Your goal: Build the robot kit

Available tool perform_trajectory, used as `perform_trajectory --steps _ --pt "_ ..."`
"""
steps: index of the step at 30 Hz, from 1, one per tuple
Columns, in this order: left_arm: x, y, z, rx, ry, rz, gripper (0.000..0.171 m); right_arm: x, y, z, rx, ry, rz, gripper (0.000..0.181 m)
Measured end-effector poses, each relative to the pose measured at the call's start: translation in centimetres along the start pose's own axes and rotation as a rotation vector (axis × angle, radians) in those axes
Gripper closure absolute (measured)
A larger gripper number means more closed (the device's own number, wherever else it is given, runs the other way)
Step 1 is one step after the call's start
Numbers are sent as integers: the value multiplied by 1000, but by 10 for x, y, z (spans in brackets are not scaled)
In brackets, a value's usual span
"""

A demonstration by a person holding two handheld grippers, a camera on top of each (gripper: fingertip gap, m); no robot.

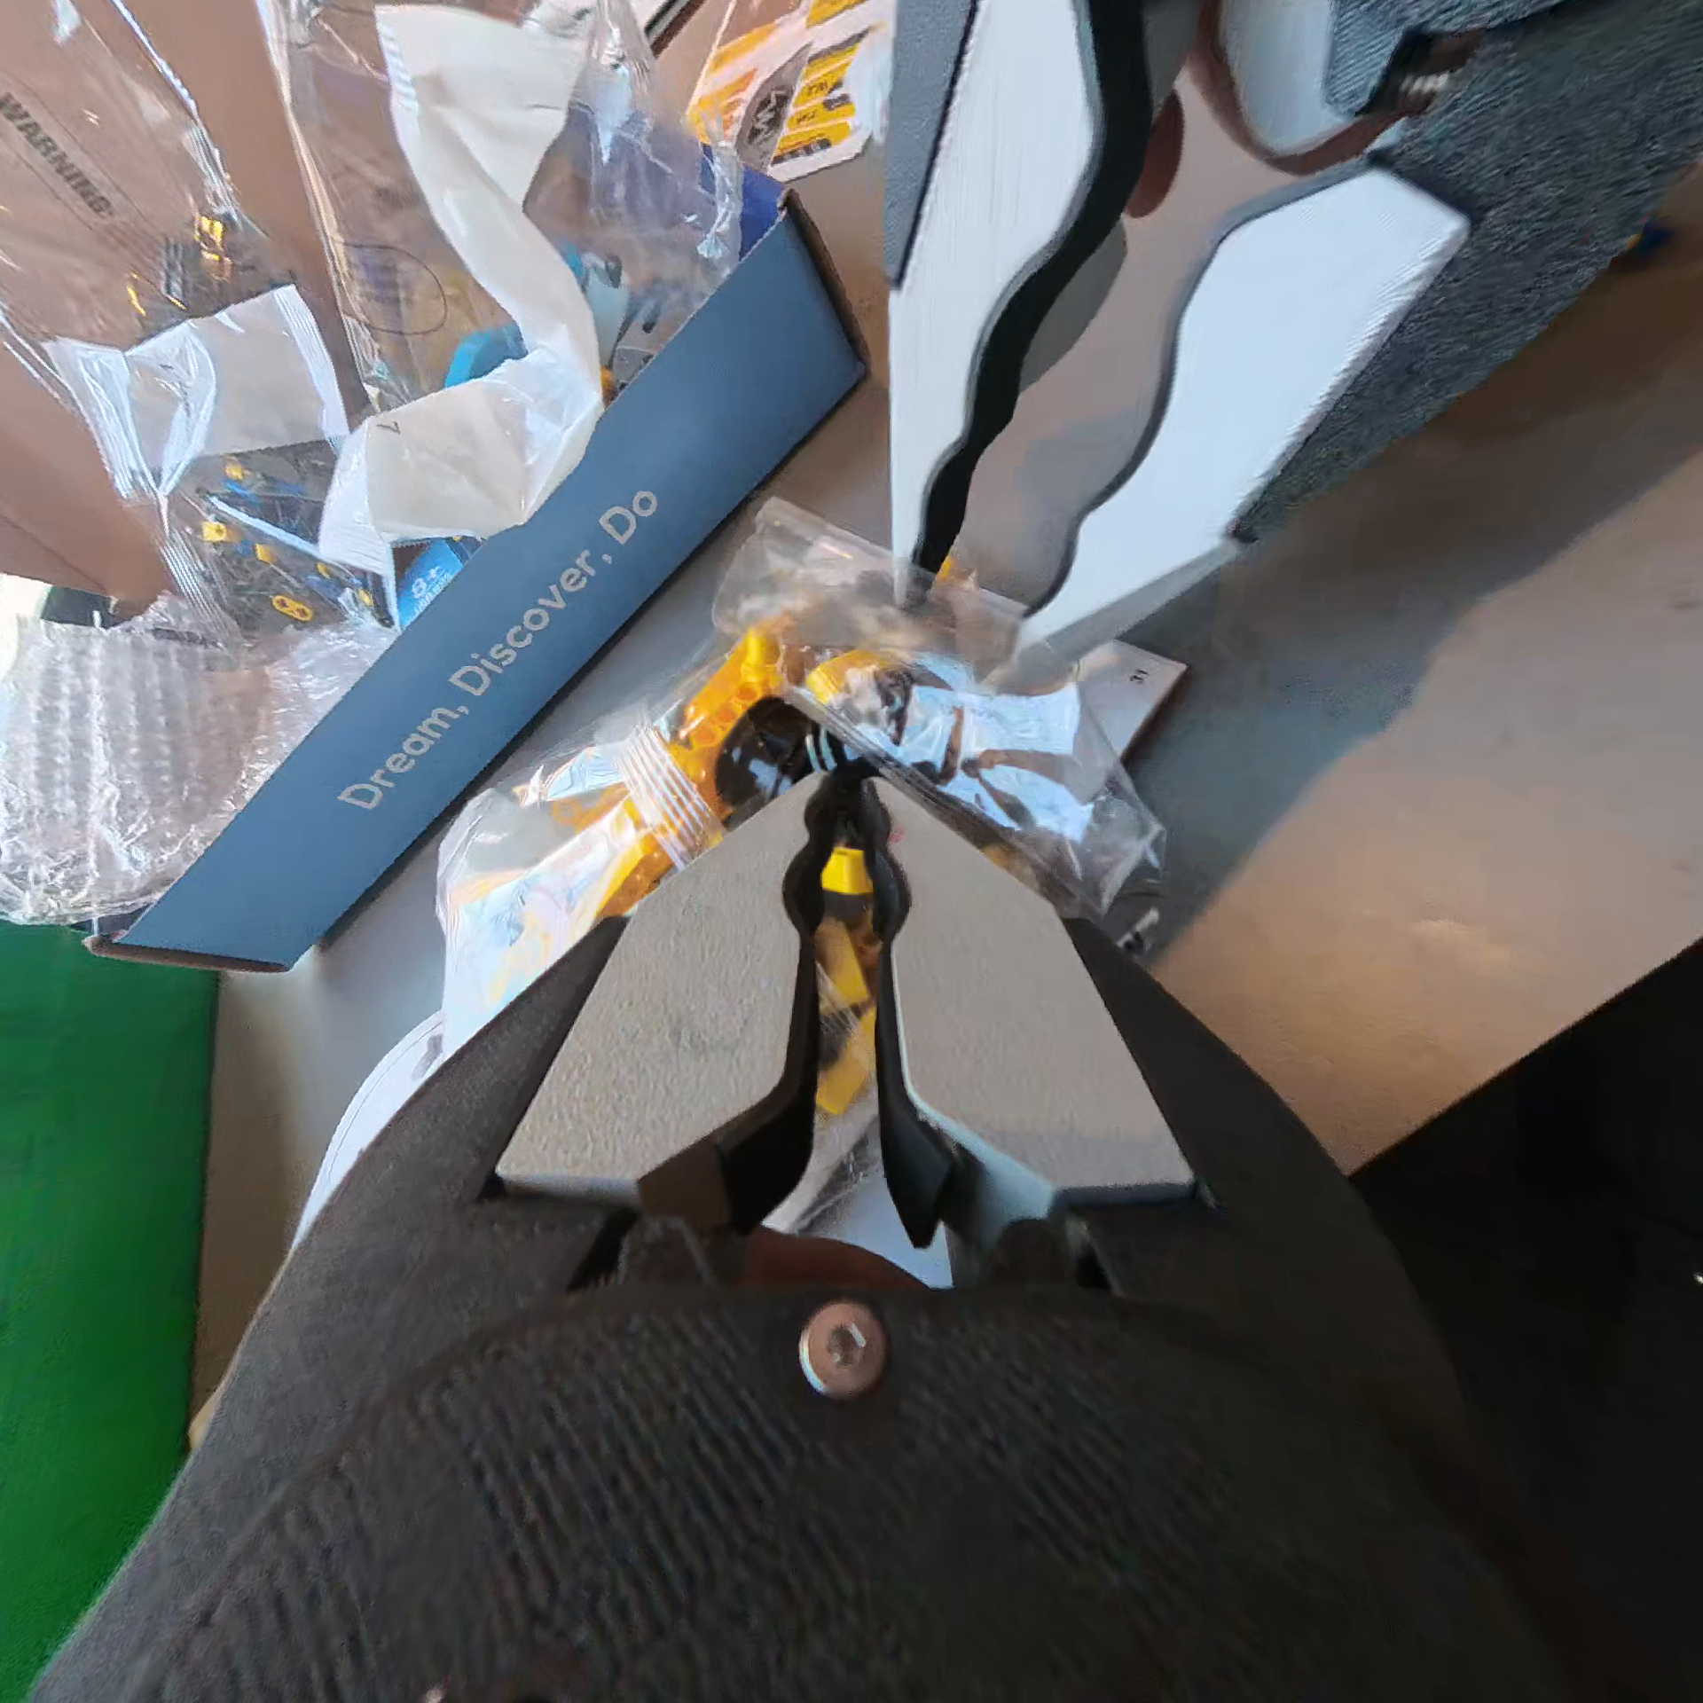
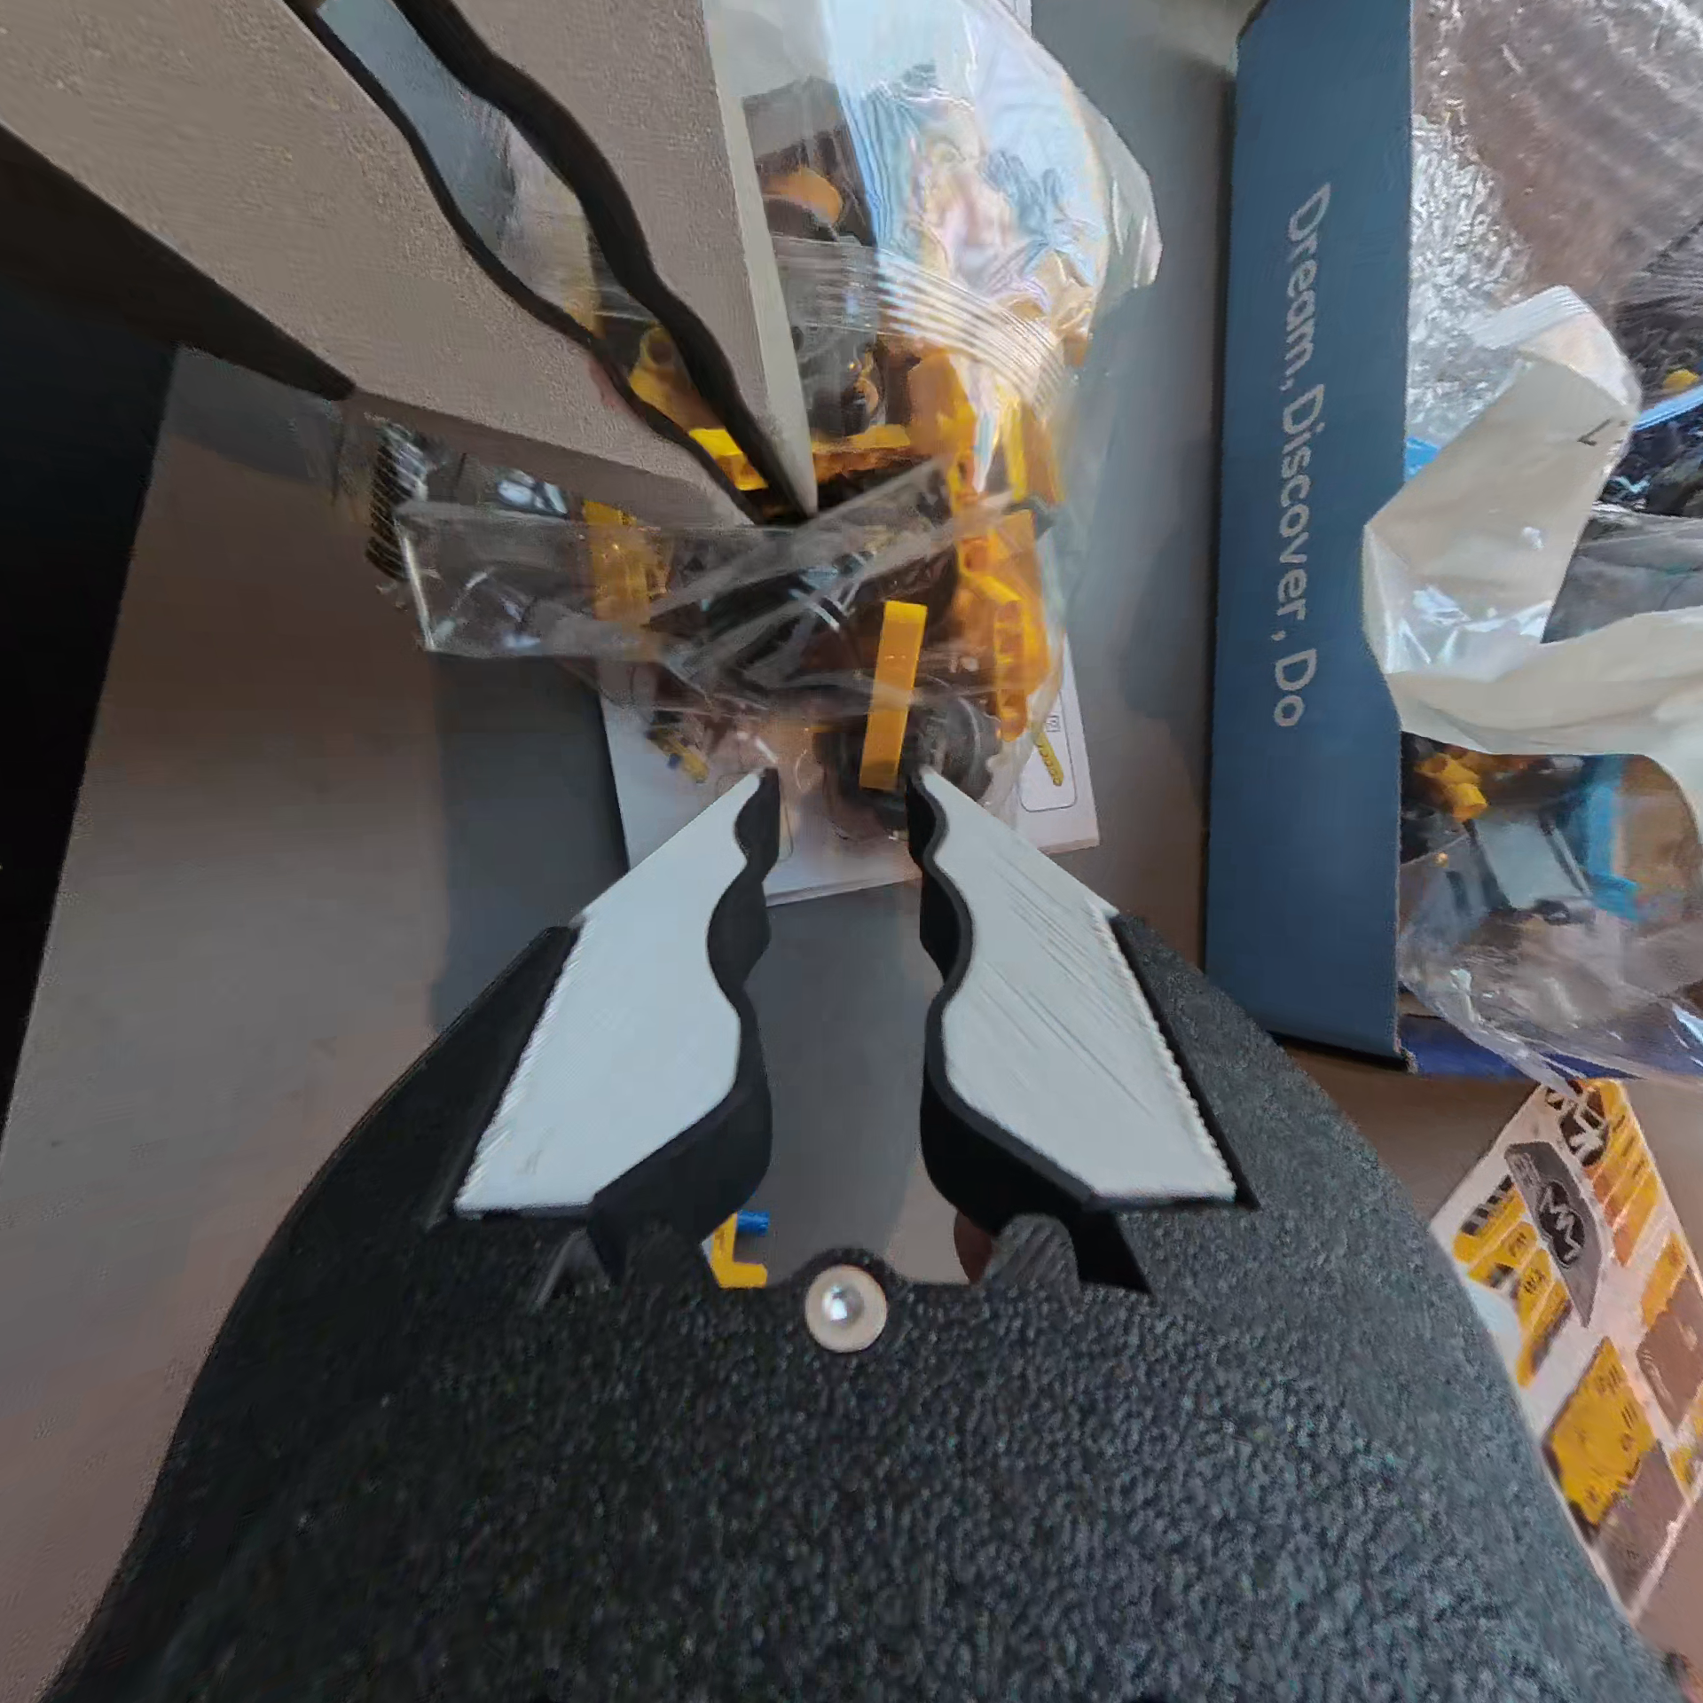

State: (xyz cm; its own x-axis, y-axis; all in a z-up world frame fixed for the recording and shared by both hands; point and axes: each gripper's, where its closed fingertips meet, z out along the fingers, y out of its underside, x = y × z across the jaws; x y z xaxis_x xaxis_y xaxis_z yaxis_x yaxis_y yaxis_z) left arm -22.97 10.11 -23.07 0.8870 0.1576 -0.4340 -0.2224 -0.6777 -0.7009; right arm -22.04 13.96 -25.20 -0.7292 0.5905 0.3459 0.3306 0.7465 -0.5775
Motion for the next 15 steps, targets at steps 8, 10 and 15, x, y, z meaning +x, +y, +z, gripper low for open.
perform_trajectory --steps 8,10,15 --pt "1 3 -4 28 159 -65 170 6 1 2 -11 -60 7 142" --pt "-7 -4 -1 43 112 -12 171 5 0 11 -26 -66 -8 144" --pt "-14 -11 7 12 181 58 171 0 -7 17 13 -111 46 149"
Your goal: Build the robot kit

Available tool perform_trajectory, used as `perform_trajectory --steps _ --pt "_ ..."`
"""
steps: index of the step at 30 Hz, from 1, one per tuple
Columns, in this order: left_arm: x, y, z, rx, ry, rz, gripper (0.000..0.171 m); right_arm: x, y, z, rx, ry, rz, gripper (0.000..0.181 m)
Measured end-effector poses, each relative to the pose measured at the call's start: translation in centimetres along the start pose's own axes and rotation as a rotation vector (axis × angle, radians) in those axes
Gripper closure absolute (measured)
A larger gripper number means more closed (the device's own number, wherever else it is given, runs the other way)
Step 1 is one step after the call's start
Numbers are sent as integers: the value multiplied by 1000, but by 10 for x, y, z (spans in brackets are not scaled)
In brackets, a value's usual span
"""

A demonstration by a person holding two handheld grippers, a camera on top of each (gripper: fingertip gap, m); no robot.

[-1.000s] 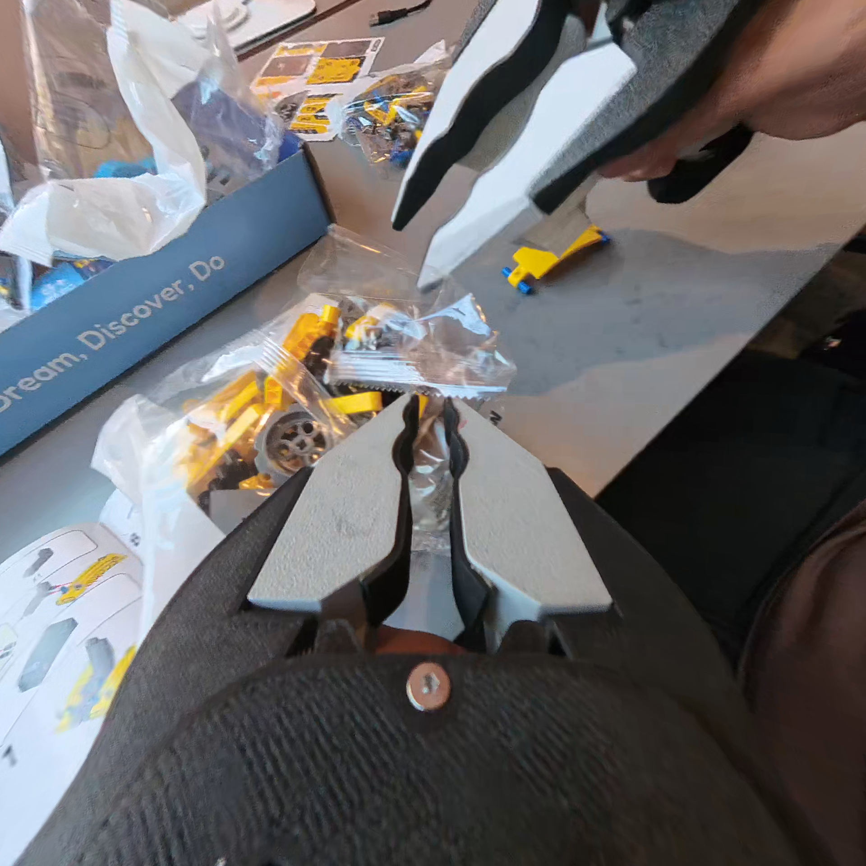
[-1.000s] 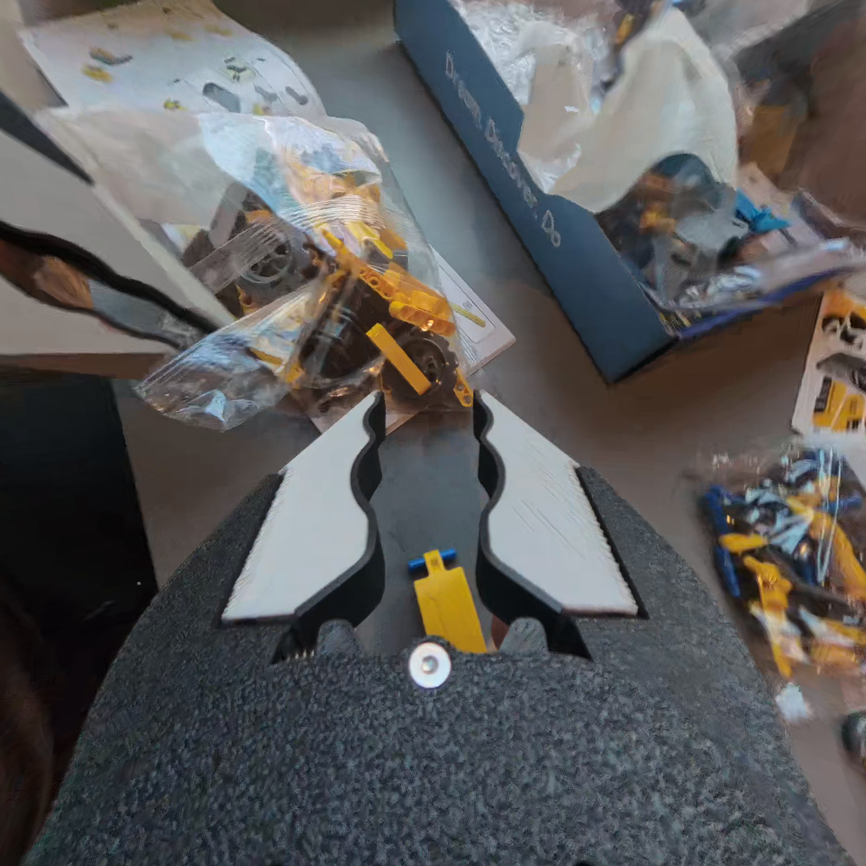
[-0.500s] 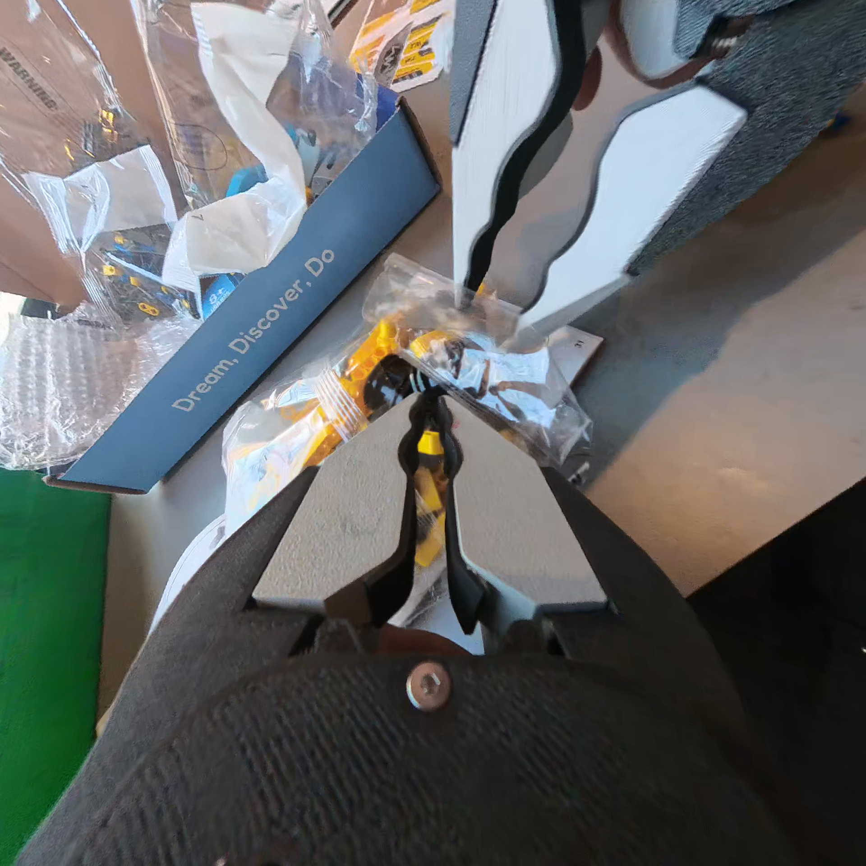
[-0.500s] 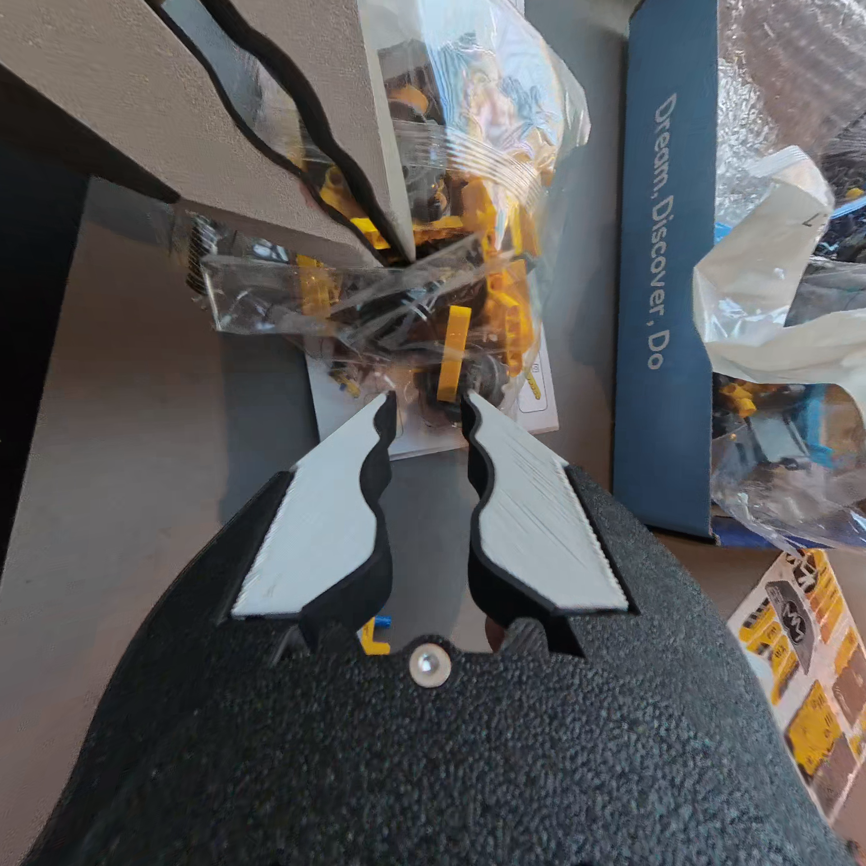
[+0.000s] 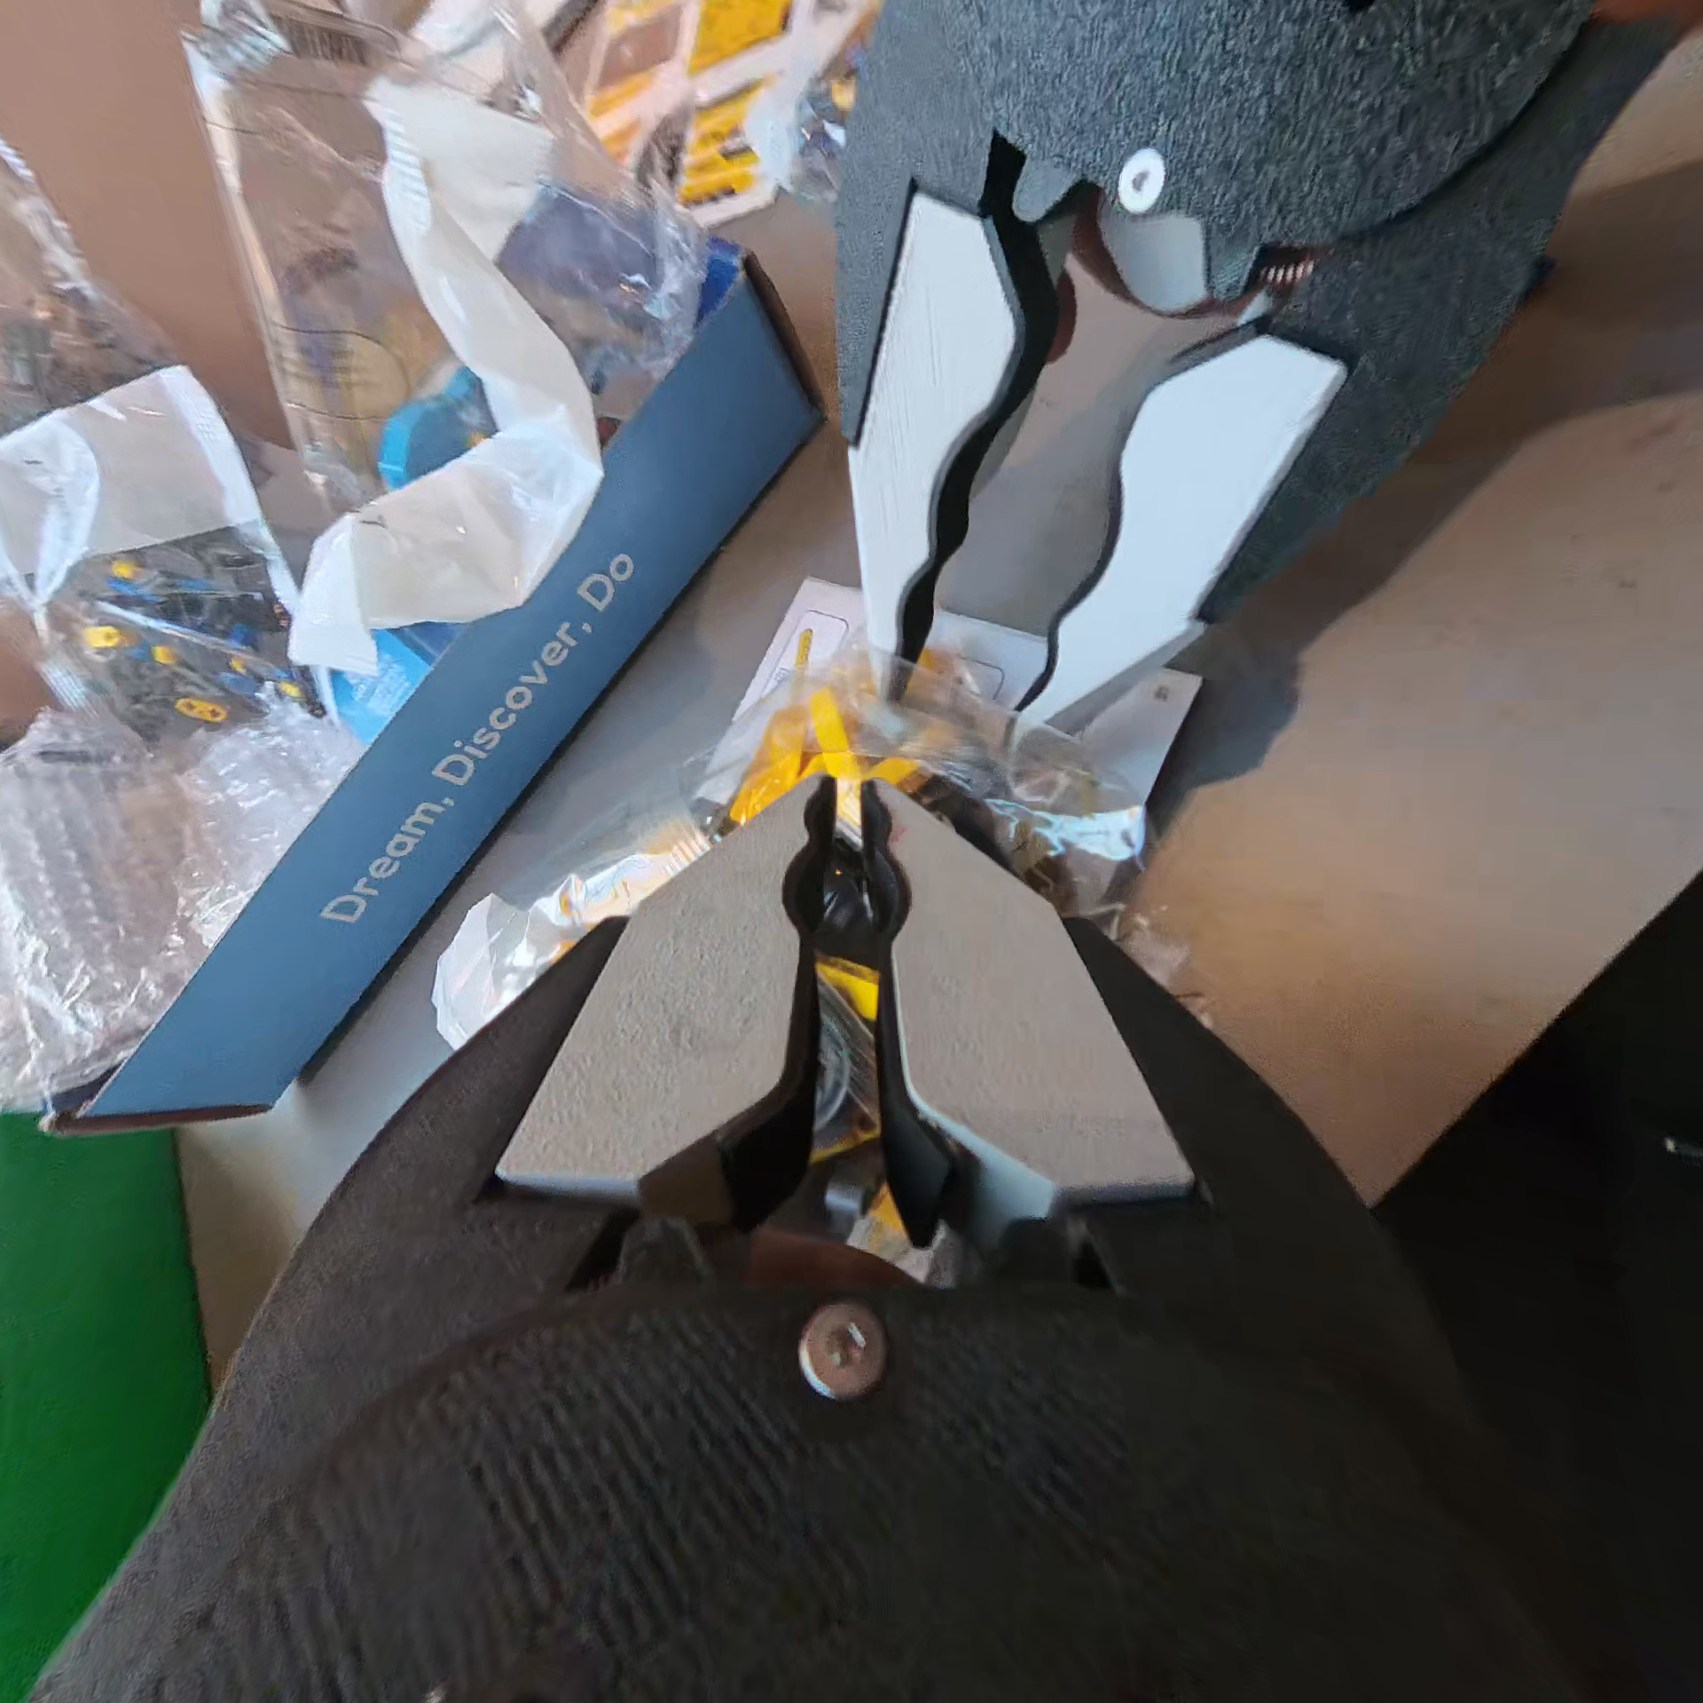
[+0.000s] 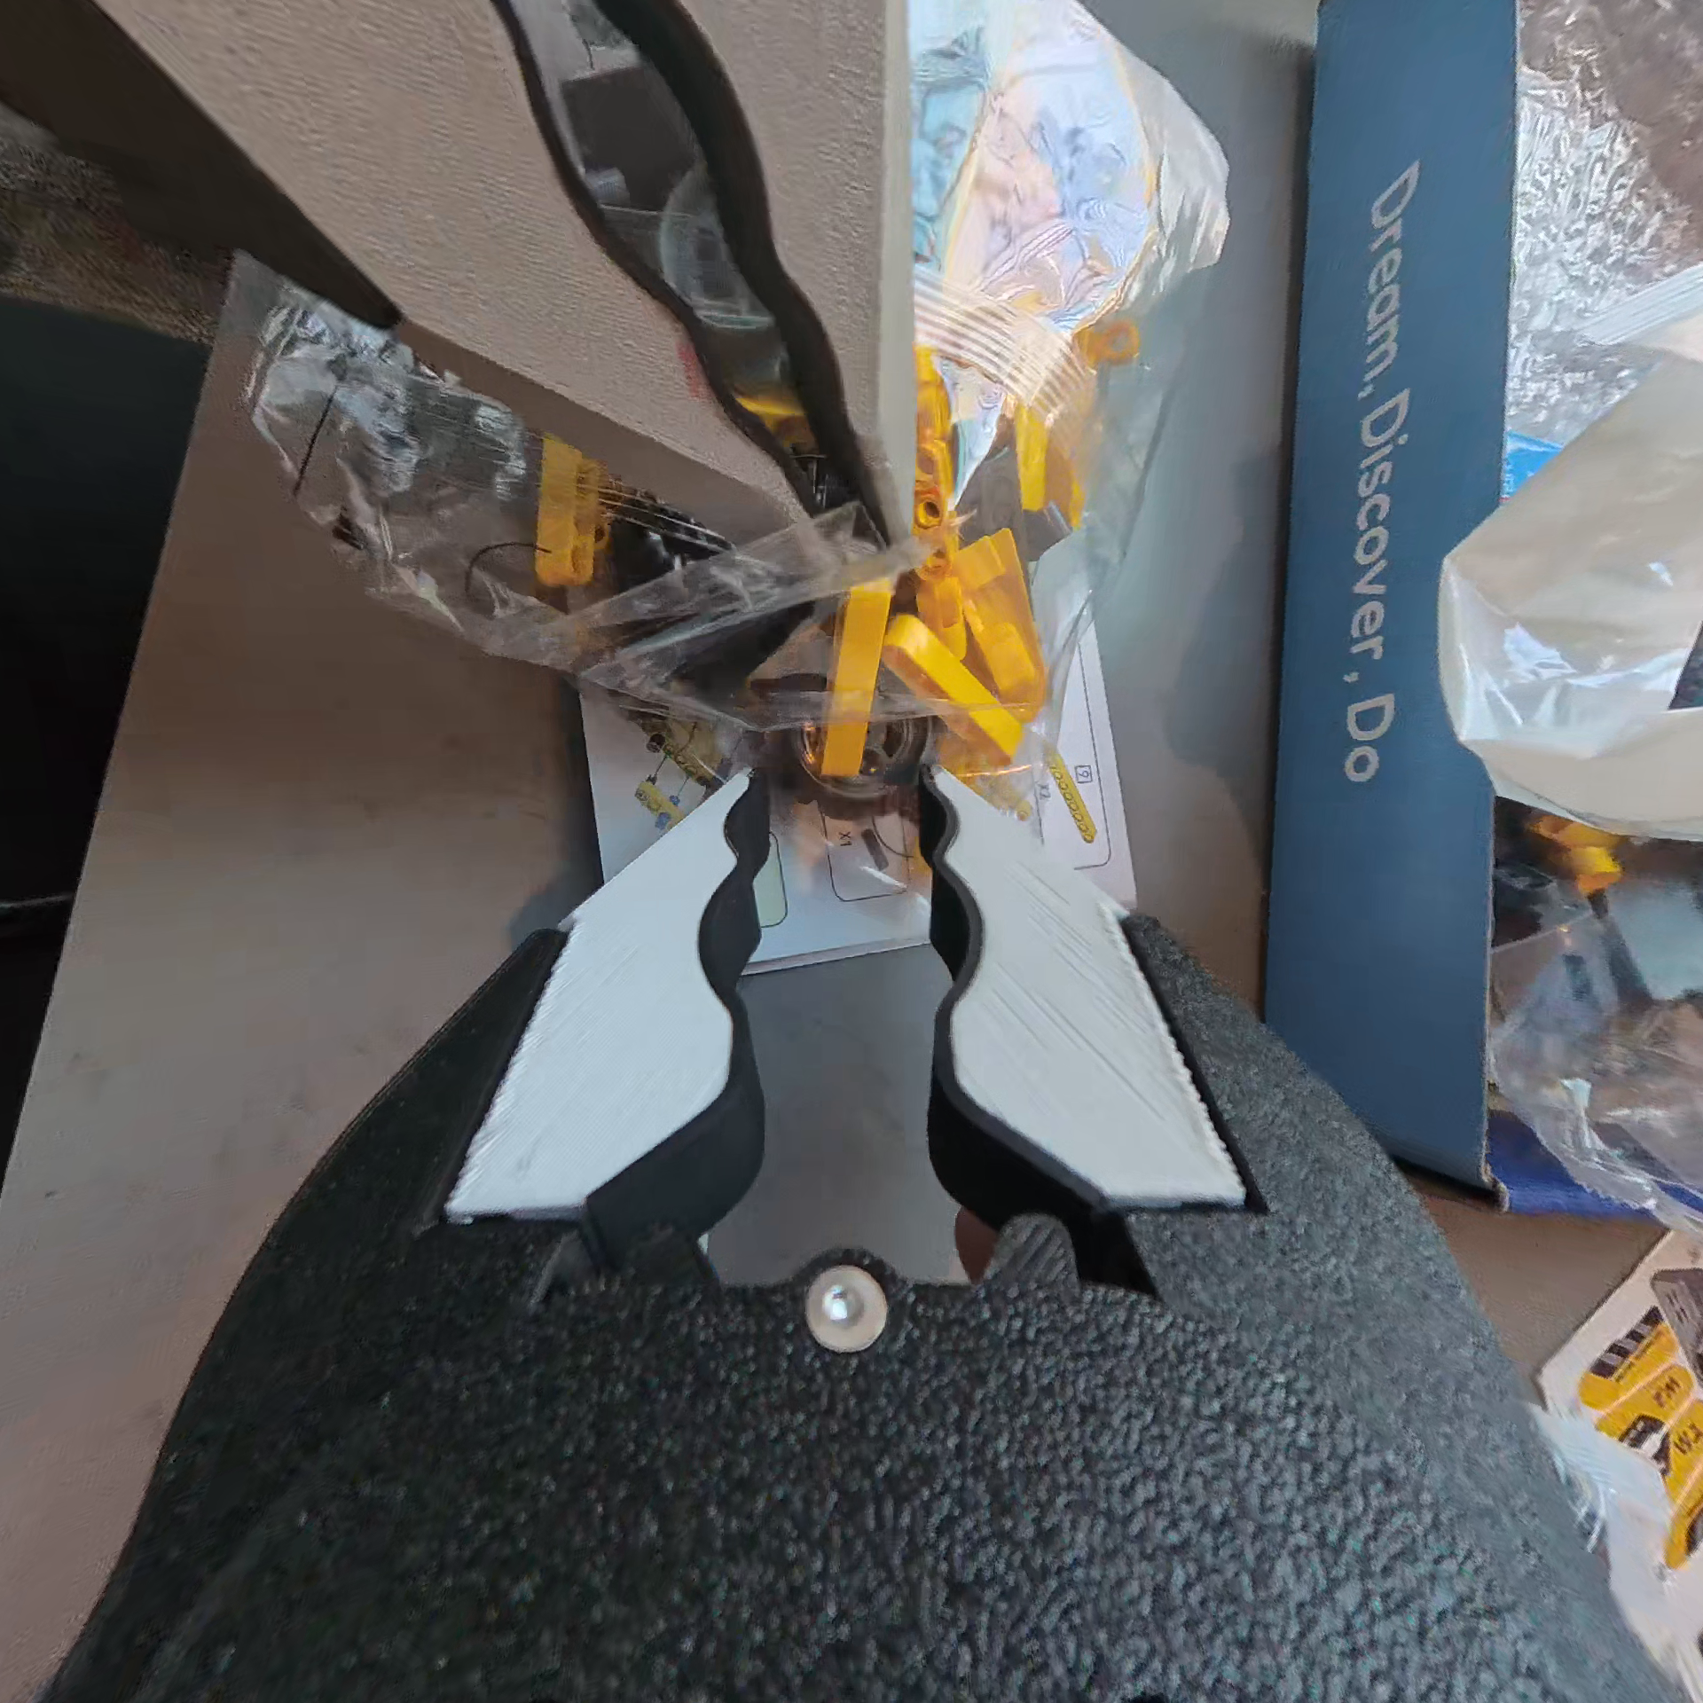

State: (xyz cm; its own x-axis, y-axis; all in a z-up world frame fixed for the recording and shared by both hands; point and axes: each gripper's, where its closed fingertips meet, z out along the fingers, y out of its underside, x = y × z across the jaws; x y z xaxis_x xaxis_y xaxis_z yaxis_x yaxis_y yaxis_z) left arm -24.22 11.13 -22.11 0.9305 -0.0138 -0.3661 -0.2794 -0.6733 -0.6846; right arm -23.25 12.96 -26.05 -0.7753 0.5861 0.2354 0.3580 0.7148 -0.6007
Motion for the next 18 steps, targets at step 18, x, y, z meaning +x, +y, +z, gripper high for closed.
perform_trajectory --steps 18 --pt "4 12 7 -169 323 439 163 -9 -7 -4 88 49 -71 168"
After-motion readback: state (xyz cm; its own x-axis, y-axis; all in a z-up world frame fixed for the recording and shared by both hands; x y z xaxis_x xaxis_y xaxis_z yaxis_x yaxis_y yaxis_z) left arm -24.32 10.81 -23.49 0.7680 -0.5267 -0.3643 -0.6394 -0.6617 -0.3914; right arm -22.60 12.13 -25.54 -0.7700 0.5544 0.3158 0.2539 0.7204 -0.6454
